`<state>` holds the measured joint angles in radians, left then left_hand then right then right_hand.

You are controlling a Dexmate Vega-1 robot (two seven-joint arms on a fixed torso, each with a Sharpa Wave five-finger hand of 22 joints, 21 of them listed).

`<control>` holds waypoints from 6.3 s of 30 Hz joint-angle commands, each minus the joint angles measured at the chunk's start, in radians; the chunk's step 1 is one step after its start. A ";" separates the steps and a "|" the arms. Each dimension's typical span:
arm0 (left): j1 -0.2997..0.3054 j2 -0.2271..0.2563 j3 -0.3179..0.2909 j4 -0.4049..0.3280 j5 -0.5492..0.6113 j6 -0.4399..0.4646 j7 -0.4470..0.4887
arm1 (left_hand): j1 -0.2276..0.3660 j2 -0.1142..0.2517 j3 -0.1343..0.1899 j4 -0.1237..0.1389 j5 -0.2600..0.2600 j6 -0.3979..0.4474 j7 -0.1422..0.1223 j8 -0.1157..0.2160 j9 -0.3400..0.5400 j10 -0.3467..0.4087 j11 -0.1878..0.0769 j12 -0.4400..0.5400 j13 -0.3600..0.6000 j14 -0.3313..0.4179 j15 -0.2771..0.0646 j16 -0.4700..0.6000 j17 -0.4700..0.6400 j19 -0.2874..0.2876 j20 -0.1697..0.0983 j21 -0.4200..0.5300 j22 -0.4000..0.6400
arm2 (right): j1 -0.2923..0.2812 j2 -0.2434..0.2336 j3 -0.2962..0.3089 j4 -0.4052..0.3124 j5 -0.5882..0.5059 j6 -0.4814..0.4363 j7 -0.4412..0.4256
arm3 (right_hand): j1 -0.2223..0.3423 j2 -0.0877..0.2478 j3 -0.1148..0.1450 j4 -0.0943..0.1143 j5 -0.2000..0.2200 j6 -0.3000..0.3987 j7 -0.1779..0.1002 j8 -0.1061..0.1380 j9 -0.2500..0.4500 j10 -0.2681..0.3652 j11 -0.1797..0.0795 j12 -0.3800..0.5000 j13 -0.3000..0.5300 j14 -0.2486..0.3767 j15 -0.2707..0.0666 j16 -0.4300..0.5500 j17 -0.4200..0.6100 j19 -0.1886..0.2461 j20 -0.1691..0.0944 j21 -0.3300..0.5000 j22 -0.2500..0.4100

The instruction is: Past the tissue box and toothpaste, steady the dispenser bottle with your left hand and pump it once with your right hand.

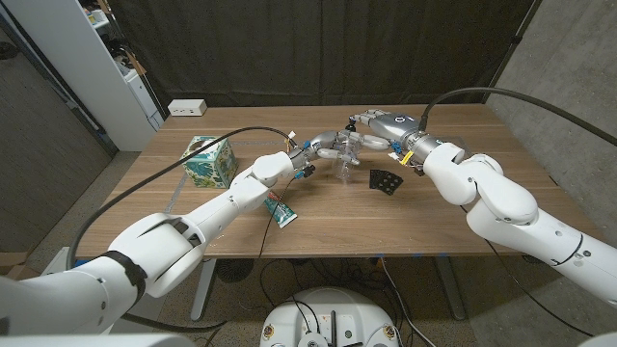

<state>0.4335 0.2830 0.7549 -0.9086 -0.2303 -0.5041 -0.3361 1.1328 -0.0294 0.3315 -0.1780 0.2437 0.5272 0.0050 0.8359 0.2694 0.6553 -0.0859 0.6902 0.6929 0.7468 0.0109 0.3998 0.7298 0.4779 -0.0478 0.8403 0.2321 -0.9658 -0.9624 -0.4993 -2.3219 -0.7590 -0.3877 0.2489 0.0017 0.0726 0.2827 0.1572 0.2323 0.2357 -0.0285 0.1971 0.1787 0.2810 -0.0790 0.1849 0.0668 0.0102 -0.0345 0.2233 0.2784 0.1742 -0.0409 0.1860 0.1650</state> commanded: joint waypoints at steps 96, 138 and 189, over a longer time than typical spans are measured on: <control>0.149 0.125 -0.081 -0.253 -0.020 0.162 0.177 | -0.021 0.135 0.113 0.006 0.009 0.032 -0.077 -0.139 -0.075 0.038 -0.121 -0.276 -0.160 -0.020 -0.241 -0.212 -0.270 -0.178 -0.055 0.001 -0.062 | -0.035 0.120 0.178 0.268 0.657 0.253 -0.388 | 0.018 0.042 0.008 -0.009 0.006 0.001 0.009 -0.003 0.005 0.003 0.016 0.004 0.124 0.061 -0.007 0.013 -0.016 0.080 -0.015 0.014 0.003; 0.201 0.130 -0.096 -0.256 -0.021 0.148 0.249 | -0.092 0.088 0.123 0.003 -0.002 0.021 -0.126 -0.227 -0.064 -0.021 -0.126 -0.383 -0.232 -0.163 -0.234 -0.221 -0.453 -0.416 0.002 -0.197 -0.069 | -0.020 0.220 0.168 0.498 0.995 0.432 -0.446 | 0.021 0.038 0.011 -0.013 0.007 0.000 0.027 -0.003 0.005 0.000 0.040 0.007 0.124 0.070 -0.006 0.013 -0.017 0.089 -0.019 0.010 0.003; 0.186 0.102 -0.089 -0.150 -0.051 0.106 0.193 | -0.111 0.090 0.069 0.006 -0.015 0.003 -0.150 -0.323 -0.074 -0.091 -0.124 -0.460 -0.312 -0.248 -0.229 -0.210 -0.545 -0.438 0.067 -0.322 -0.068 | 0.040 0.404 0.142 0.862 1.324 0.725 -0.278 | 0.026 0.037 0.018 -0.020 0.007 -0.010 0.031 -0.004 0.004 -0.011 0.054 0.007 0.124 0.077 -0.007 0.011 -0.017 0.103 -0.025 0.008 0.002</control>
<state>0.6139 0.3747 0.6640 -1.0425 -0.2774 -0.4250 -0.1294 1.1241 -0.0379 0.3672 -0.2133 0.2322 0.5197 -0.1310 0.5184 0.1952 0.5744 -0.2125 0.2371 0.3839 0.5019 -0.0485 0.1817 0.1858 0.0388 0.0096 0.5272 0.1630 -0.9385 -0.5748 -0.3499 -1.5055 0.5352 0.3181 -0.0542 0.0190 0.0739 0.2994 0.1406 0.2323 0.2266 0.0058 0.1907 0.1813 0.2627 -0.0320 0.1886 0.1908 0.0795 -0.0394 0.2312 0.2604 0.2688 -0.0428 0.1935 0.1650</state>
